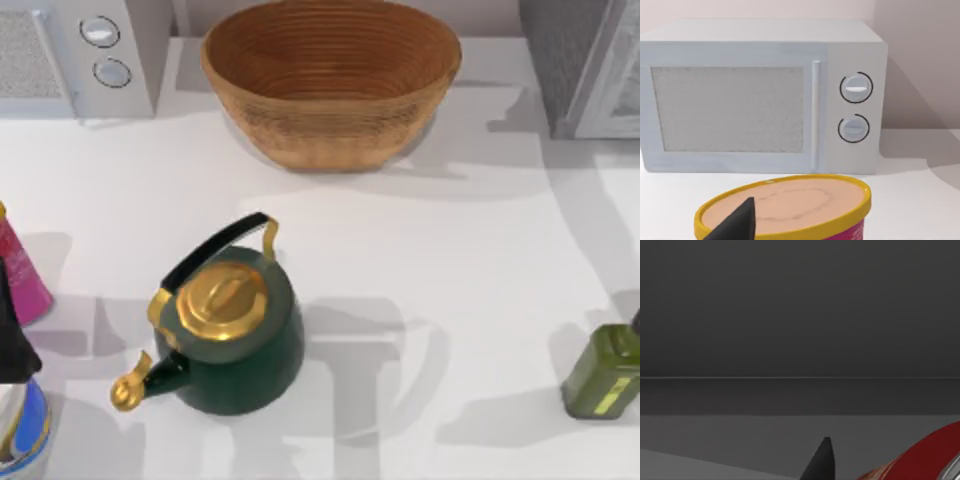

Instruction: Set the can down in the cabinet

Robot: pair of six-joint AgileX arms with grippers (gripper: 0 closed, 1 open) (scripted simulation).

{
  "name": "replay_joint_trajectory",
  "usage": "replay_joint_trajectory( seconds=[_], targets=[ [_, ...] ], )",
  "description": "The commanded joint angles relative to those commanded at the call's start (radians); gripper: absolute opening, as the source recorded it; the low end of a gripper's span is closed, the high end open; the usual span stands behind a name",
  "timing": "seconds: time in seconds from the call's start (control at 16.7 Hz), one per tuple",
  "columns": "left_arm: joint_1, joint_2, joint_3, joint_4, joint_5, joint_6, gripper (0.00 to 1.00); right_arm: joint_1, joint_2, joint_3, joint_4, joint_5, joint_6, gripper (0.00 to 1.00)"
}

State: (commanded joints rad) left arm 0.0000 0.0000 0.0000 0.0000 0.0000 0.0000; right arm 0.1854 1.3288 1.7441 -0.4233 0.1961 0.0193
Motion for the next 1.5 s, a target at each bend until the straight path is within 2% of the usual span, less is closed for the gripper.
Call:
replay_joint_trajectory(
  seconds=[0.24, 0.42, 1.08, 1.26, 1.5],
  targets=[
    [0.000, 0.000, 0.000, 0.000, 0.000, 0.000, 1.00, -0.006, 0.009, 0.010, -0.004, -0.003, 0.003, 0.00],
    [0.000, 0.000, 0.000, 0.000, 0.000, 0.000, 1.00, -0.014, 0.103, 0.110, -0.042, -0.013, 0.004, 0.00],
    [0.000, 0.000, 0.000, 0.000, 0.000, 0.000, 1.00, -0.073, 0.672, 0.918, -0.217, -0.060, 0.002, 0.00],
    [0.000, 0.000, 0.000, 0.000, 0.000, 0.000, 1.00, -0.087, 0.747, 1.003, -0.249, -0.073, 0.001, 0.00],
    [0.000, 0.000, 0.000, 0.000, 0.000, 0.000, 1.00, -0.088, 0.754, 1.011, -0.253, -0.073, 0.001, 0.00]
  ],
)
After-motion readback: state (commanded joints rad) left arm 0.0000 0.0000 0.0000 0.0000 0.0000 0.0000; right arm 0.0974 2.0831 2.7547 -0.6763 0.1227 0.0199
